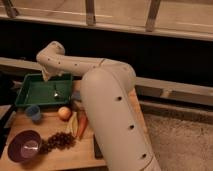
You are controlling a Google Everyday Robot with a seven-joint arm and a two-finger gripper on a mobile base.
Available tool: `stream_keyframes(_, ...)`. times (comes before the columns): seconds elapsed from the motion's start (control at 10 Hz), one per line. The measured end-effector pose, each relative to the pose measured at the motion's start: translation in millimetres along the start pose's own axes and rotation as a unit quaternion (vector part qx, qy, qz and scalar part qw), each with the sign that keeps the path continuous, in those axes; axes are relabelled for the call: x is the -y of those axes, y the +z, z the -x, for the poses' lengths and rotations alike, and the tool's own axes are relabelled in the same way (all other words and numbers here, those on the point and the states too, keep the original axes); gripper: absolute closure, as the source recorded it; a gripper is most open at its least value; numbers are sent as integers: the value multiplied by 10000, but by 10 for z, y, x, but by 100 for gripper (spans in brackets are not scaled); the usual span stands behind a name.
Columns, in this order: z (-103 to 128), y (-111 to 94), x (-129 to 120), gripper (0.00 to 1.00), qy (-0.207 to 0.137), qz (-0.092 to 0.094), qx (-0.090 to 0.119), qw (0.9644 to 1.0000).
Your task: Place fork in plastic cup
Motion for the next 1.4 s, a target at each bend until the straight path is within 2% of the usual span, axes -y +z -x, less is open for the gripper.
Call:
stream_keyframes(0.3, 125, 339, -250, 39, -45, 186, -138, 9997)
stream_keyframes(0.5, 60, 486, -211, 39, 33, 191, -284, 9994)
stream_keyframes(0.7, -28, 537, -124, 39, 147, 131, -380, 9991)
stream_keyframes(1.1, -165, 669, 47, 39, 275, -141, -614, 9976)
stream_keyframes(1.4, -180, 707, 9, 39, 231, -127, -656, 9975)
